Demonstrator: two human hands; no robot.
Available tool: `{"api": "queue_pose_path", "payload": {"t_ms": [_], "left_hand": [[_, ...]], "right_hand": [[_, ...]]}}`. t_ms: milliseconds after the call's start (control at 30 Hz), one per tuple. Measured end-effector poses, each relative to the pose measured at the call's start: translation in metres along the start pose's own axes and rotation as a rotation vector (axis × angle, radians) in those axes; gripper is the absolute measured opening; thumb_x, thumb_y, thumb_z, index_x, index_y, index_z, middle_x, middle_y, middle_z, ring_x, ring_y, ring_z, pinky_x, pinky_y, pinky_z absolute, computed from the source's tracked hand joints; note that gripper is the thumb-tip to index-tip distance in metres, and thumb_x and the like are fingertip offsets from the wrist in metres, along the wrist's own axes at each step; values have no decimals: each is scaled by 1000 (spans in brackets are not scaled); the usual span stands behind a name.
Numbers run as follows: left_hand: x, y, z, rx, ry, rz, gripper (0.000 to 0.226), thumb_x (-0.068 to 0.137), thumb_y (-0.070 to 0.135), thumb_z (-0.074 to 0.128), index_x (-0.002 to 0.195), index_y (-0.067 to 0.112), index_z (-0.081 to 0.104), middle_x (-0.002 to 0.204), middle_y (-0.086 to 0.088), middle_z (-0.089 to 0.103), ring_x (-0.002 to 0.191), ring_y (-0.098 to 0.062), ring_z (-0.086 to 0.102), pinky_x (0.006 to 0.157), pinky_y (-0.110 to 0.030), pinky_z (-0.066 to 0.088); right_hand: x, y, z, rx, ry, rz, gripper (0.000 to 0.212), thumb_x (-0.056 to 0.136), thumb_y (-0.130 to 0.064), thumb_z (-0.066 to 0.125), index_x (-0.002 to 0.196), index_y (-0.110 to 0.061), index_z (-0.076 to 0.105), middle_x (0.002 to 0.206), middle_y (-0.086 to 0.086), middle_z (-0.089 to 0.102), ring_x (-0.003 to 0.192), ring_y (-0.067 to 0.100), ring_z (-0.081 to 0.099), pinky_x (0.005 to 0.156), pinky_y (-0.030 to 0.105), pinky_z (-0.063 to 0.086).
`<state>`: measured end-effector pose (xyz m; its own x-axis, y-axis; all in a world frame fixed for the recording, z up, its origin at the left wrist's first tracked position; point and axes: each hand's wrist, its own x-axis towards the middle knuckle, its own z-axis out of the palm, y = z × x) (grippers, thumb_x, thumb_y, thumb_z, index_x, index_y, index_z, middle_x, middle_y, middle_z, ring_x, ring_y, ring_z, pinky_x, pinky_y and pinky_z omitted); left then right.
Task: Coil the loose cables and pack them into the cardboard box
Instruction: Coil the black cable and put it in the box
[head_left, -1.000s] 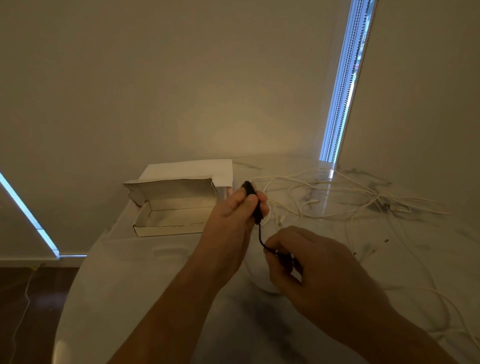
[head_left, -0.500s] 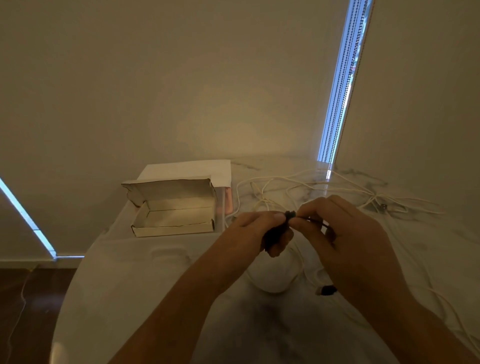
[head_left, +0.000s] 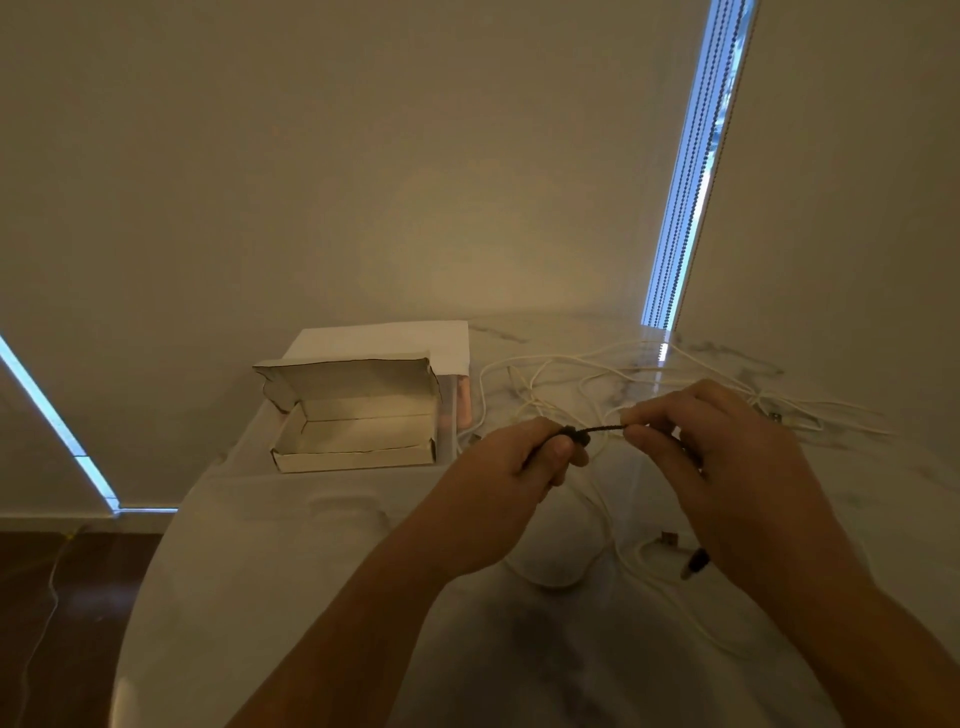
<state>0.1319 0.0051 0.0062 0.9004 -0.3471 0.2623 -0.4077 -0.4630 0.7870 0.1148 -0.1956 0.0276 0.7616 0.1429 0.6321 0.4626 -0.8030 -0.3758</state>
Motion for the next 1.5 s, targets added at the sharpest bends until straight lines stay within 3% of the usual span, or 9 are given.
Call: {"api": "queue_pose_path", "payload": {"t_ms": [200, 300, 433, 633, 800, 933, 1100, 1300, 1500], "left_hand": [[3, -5, -1, 20, 229, -35, 24, 104, 34, 40, 99, 31, 63, 76, 13, 58, 71, 1, 54, 65, -14, 43], [4, -5, -3, 15, 343, -43, 21, 104, 34, 42, 99, 36, 62, 87, 18, 63, 83, 7, 56, 71, -8, 41], [5, -4, -1, -31, 427, -41, 21, 103, 33, 43, 100, 35, 64, 101, 6, 65, 93, -4, 58, 81, -22, 47], [4, -1, -5, -94, 512, -1, 24, 103, 31, 44, 92, 44, 61, 101, 10, 59, 94, 2, 58, 86, -38, 55], [3, 0, -3, -170, 468, -30, 24, 104, 33, 43, 98, 33, 67, 101, 3, 61, 90, -11, 61, 79, -50, 58], [4, 5, 1, -361, 367, -70, 29, 104, 32, 43, 89, 28, 68, 81, 17, 65, 72, 0, 60, 72, -26, 52], [2, 10, 9, -734, 169, -144, 27, 101, 29, 46, 90, 16, 68, 81, 0, 55, 79, -9, 56, 80, -24, 50], [-2, 19, 15, -950, 18, -207, 25, 99, 27, 47, 91, 9, 63, 80, -3, 52, 78, -13, 54, 77, -23, 51], [0, 16, 17, -1002, -30, -227, 23, 95, 28, 50, 87, 9, 61, 94, 0, 67, 79, -10, 63, 75, -24, 52]], "right_hand": [[1, 7, -1, -45, -116, 49, 4, 90, -29, 64, 88, -31, 67, 77, -15, 53, 66, -5, 45, 60, 11, 27], [1, 8, -2, -45, -162, 87, 4, 90, -31, 64, 87, -34, 66, 77, -16, 55, 70, -5, 47, 59, 10, 27], [-2, 9, 0, -68, -245, 138, 6, 89, -31, 66, 85, -36, 63, 81, -15, 58, 64, 1, 50, 57, 14, 31], [-3, 12, -1, -13, -311, 248, 8, 92, -27, 63, 88, -33, 59, 84, -16, 67, 61, 0, 61, 56, 5, 42], [-2, 15, 0, 56, -223, 291, 11, 91, -26, 65, 85, -33, 59, 81, -15, 67, 69, 2, 64, 51, 13, 43], [3, 18, 0, 400, -10, 382, 9, 88, -23, 68, 85, -29, 63, 77, -5, 71, 69, 7, 70, 69, 36, 58], [6, 10, -1, 693, 98, 461, 5, 89, -13, 68, 92, -16, 66, 81, 1, 74, 72, 15, 73, 71, 29, 60], [3, 2, 10, 868, 53, 575, 5, 90, -7, 64, 95, -9, 66, 82, 6, 76, 76, 19, 73, 70, 28, 59], [-1, -6, 10, 1057, -162, 663, 14, 93, -11, 60, 103, -7, 69, 91, 10, 76, 86, 22, 73, 68, 22, 58]]}}
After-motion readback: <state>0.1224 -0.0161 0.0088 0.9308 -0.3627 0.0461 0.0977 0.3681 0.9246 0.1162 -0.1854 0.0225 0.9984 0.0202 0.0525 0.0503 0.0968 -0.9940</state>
